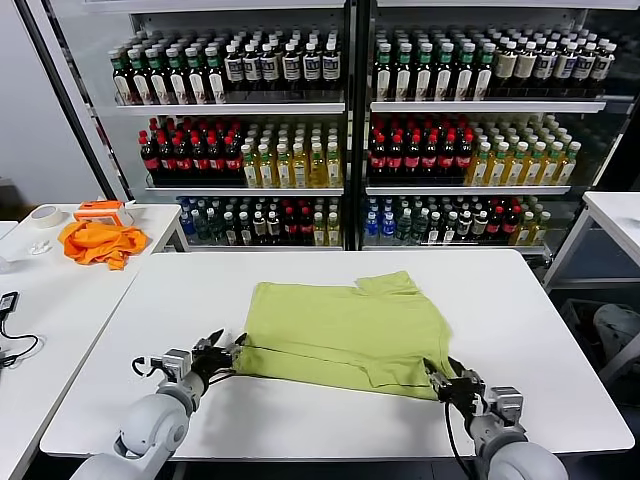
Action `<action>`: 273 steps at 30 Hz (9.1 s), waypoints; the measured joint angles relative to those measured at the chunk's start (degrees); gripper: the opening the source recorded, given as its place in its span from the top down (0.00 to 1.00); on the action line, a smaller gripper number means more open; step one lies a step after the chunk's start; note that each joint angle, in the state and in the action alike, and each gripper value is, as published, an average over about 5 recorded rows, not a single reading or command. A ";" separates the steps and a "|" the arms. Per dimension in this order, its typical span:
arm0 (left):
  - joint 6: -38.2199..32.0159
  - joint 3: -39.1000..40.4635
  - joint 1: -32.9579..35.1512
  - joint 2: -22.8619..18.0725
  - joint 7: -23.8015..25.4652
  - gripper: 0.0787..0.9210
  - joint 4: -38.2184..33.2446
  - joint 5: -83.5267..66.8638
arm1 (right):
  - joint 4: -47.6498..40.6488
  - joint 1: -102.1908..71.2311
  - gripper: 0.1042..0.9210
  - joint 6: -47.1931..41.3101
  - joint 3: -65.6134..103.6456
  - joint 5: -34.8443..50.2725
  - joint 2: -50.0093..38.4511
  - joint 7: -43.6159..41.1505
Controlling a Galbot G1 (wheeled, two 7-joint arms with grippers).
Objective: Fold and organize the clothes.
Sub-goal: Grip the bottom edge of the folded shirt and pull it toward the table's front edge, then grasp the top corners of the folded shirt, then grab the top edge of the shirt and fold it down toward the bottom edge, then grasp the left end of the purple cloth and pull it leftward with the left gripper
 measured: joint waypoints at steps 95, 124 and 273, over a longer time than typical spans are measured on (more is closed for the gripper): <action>2.67 5.95 -10.80 4.68 2.25 0.12 4.44 -4.19 | -17.61 33.67 0.12 -6.45 -13.69 2.32 6.16 7.32; 0.44 12.03 -23.52 1.62 11.69 0.12 23.13 -2.91 | -44.20 47.14 0.14 -3.67 -18.27 -6.16 18.52 5.62; -3.22 5.96 7.31 -0.94 -18.62 0.85 -7.41 -7.89 | 3.08 -0.07 0.12 0.70 -4.28 -9.11 3.87 1.03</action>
